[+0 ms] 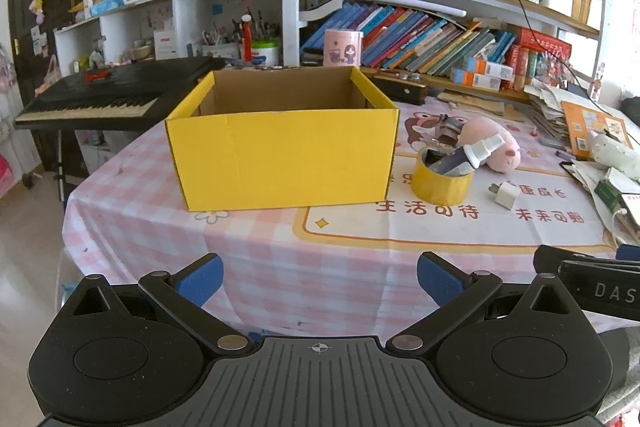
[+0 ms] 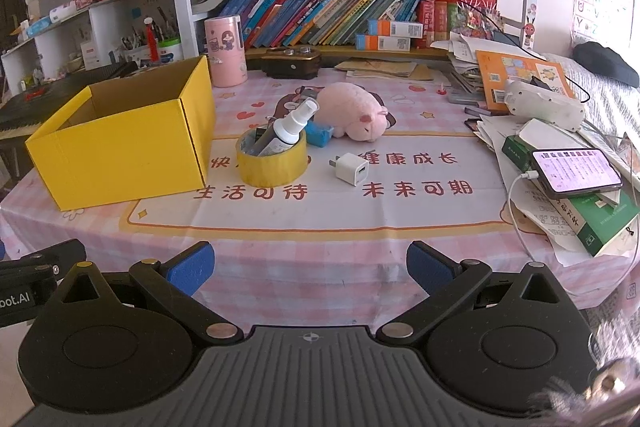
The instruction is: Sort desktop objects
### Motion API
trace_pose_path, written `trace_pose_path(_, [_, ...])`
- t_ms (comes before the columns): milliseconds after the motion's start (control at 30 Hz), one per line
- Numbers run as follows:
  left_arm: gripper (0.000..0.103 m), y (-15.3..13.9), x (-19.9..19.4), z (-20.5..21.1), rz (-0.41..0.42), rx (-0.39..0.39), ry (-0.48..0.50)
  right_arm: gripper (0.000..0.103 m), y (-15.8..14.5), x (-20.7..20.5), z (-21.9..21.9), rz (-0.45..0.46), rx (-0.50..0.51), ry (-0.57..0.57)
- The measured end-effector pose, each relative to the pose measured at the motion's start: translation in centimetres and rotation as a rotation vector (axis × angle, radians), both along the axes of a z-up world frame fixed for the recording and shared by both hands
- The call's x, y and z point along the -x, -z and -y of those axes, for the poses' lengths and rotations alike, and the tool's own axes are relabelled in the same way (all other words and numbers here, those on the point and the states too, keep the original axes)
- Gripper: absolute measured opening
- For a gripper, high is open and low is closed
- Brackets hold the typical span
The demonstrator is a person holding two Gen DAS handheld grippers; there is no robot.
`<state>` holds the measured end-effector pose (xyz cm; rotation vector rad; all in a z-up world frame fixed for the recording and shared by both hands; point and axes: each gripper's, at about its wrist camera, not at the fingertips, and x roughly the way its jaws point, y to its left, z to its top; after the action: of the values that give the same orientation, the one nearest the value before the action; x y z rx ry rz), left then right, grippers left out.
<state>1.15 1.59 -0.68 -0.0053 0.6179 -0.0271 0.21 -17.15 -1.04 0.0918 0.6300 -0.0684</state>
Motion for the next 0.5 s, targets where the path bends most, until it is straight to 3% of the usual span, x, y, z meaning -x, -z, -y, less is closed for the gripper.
trace_pose_path(500, [0.103,-0.06,0.3,-0.02,0.013,0.004,0.015,0.103,0.01,0.17,-0.05,0.0,0.0,0.001])
